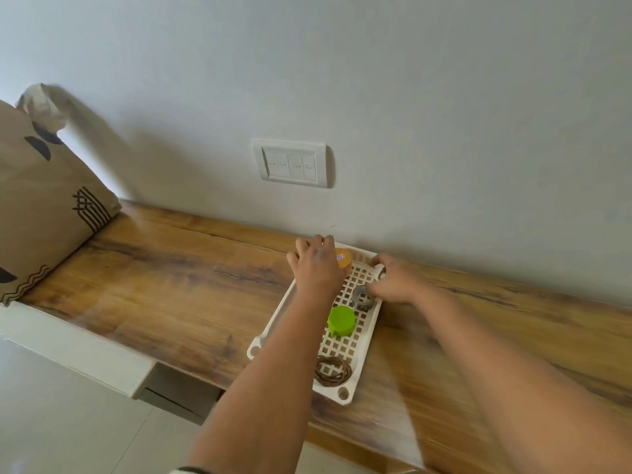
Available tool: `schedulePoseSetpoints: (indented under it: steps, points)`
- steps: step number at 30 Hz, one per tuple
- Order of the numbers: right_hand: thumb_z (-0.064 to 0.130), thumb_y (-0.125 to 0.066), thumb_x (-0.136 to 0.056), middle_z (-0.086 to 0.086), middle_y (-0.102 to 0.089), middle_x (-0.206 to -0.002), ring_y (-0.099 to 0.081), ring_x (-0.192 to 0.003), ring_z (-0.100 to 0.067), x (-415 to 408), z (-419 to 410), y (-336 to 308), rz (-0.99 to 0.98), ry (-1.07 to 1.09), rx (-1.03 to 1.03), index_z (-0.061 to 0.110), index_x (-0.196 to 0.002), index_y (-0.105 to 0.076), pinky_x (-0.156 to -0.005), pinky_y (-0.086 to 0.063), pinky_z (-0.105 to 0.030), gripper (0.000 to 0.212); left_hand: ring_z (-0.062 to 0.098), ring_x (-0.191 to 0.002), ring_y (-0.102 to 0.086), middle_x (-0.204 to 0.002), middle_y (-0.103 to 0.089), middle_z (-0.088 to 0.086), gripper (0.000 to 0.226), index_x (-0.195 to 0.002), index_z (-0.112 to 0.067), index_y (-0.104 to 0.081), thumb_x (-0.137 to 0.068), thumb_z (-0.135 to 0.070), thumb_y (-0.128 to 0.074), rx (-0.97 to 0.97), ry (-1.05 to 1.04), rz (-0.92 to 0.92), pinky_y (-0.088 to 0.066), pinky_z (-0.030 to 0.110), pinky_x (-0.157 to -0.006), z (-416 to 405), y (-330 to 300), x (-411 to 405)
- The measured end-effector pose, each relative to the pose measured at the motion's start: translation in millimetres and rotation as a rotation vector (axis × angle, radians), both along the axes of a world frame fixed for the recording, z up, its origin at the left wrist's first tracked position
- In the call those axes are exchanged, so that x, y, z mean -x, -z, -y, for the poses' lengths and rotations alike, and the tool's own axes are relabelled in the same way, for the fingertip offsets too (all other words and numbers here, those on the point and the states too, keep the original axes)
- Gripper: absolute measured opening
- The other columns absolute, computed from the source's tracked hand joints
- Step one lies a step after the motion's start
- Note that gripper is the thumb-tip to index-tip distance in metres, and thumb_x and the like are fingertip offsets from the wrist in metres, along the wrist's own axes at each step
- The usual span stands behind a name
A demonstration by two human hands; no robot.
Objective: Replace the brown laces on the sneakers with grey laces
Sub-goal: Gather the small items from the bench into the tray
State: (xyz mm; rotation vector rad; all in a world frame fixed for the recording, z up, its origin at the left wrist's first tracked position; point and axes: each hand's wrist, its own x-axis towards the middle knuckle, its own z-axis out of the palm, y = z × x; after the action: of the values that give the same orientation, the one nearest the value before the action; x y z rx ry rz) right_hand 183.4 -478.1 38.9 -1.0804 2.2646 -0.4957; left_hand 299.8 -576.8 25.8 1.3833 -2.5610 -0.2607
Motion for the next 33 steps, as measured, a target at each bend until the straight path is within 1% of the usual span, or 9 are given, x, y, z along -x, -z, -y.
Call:
schedulePoseSetpoints:
  steps: [4, 6, 9, 13, 15, 17, 22, 29, 33]
  points:
    - [0.013, -0.051, -0.088, -0.004, -0.058, -0.109, -0.055, -0.097, -0.021, 12.4, 0.9, -5.6, 0.150, 0.205, 0.140, 0.022, -0.112, -0.058, -0.074, -0.041, -0.027, 0.027, 0.027, -0.129, -0.034, -0.127, -0.058, 0.001, 0.044, -0.118, -0.022, -0.055, -0.087, -0.053, -0.062, -0.047, 0.029, 0.161, -0.029, 0.044, -0.100, 11.6, 2.8, 14.8]
    - [0.007, -0.045, -0.091, -0.002, -0.057, -0.100, -0.052, -0.090, -0.019, 17.9, 2.5, -3.9, 0.183, 0.230, 0.169, 0.019, -0.104, -0.062, -0.072, -0.039, -0.027, 0.025, 0.027, -0.131, -0.033, -0.130, -0.057, 0.000, 0.047, -0.119, -0.025, -0.057, -0.084, -0.056, -0.065, -0.082, 0.063, 0.156, -0.029, 0.045, -0.100, 12.6, 4.7, 16.7]
    - [0.002, -0.038, -0.092, 0.002, -0.053, -0.082, -0.046, -0.070, -0.015, 22.4, 6.5, 2.0, 0.225, 0.286, 0.177, 0.019, -0.091, -0.065, -0.058, -0.035, -0.027, 0.031, 0.027, -0.142, -0.024, -0.138, -0.053, -0.002, 0.061, -0.129, -0.032, -0.054, -0.077, -0.060, -0.071, -0.202, 0.150, 0.131, -0.027, 0.049, -0.108, 5.4, 1.9, 18.4]
    - [0.001, -0.044, -0.091, -0.008, -0.062, -0.102, -0.057, -0.094, -0.024, 20.9, 15.5, 16.1, 0.406, 0.443, 0.291, 0.015, -0.100, -0.065, -0.078, -0.049, -0.036, 0.026, 0.028, -0.143, -0.026, -0.149, -0.042, -0.002, 0.077, -0.142, -0.032, -0.043, -0.077, -0.062, -0.070, -0.253, 0.209, 0.110, -0.026, 0.051, -0.111, 0.2, -8.1, 6.0]
    - [0.003, -0.051, -0.092, -0.010, -0.064, -0.113, -0.061, -0.104, -0.025, 17.4, 21.6, 21.1, 0.410, 0.476, 0.339, 0.020, -0.105, -0.063, -0.087, -0.054, -0.039, 0.024, 0.023, -0.134, -0.041, -0.143, -0.049, -0.003, 0.060, -0.139, -0.030, -0.049, -0.086, -0.049, -0.068, -0.388, 0.173, -0.120, -0.037, 0.046, -0.108, 12.2, -13.9, -13.0]
    - [0.007, -0.058, -0.092, -0.008, -0.064, -0.119, -0.062, -0.106, -0.025, 13.4, 31.0, 22.3, 0.374, 0.474, 0.398, 0.024, -0.104, -0.063, -0.091, -0.055, -0.044, 0.021, 0.015, -0.119, -0.055, -0.133, -0.059, -0.004, 0.039, -0.132, -0.025, -0.056, -0.094, -0.032, -0.063, -0.456, 0.070, -0.289, -0.046, 0.034, -0.097, 30.2, -15.9, -38.9]
    - [0.016, -0.073, -0.085, 0.001, -0.067, -0.108, -0.064, -0.098, -0.018, -1.0, 65.9, -1.0, 0.106, 0.233, 0.464, 0.023, -0.103, -0.069, -0.088, -0.055, -0.034, 0.020, 0.015, -0.112, -0.060, -0.125, -0.065, -0.001, 0.042, -0.130, -0.017, -0.060, -0.091, -0.028, -0.068, -0.489, -0.118, -0.164, -0.048, 0.033, -0.098, 50.5, -0.7, -83.6]
    - [0.029, -0.080, -0.079, -0.005, -0.063, -0.112, -0.060, -0.108, -0.023, -21.6, 112.0, -12.3, -0.247, -0.045, -0.020, 0.008, -0.113, -0.062, -0.080, -0.048, -0.026, 0.044, 0.009, -0.093, -0.063, -0.106, -0.069, -0.004, 0.027, -0.114, -0.020, -0.068, -0.088, -0.017, -0.070, -0.530, -0.033, -0.115, -0.052, 0.026, -0.081, 47.9, 21.3, -88.4]
    - [0.009, -0.065, -0.089, -0.008, -0.062, -0.121, -0.060, -0.111, -0.023, -31.4, 121.2, -3.5, -0.252, -0.014, -0.079, 0.006, -0.117, -0.059, -0.075, -0.041, -0.024, 0.029, 0.010, -0.092, -0.063, -0.100, -0.068, -0.005, 0.023, -0.108, -0.021, -0.069, -0.086, -0.014, -0.071, -0.534, -0.065, -0.156, -0.054, 0.030, -0.083, 51.4, 26.5, -88.3]
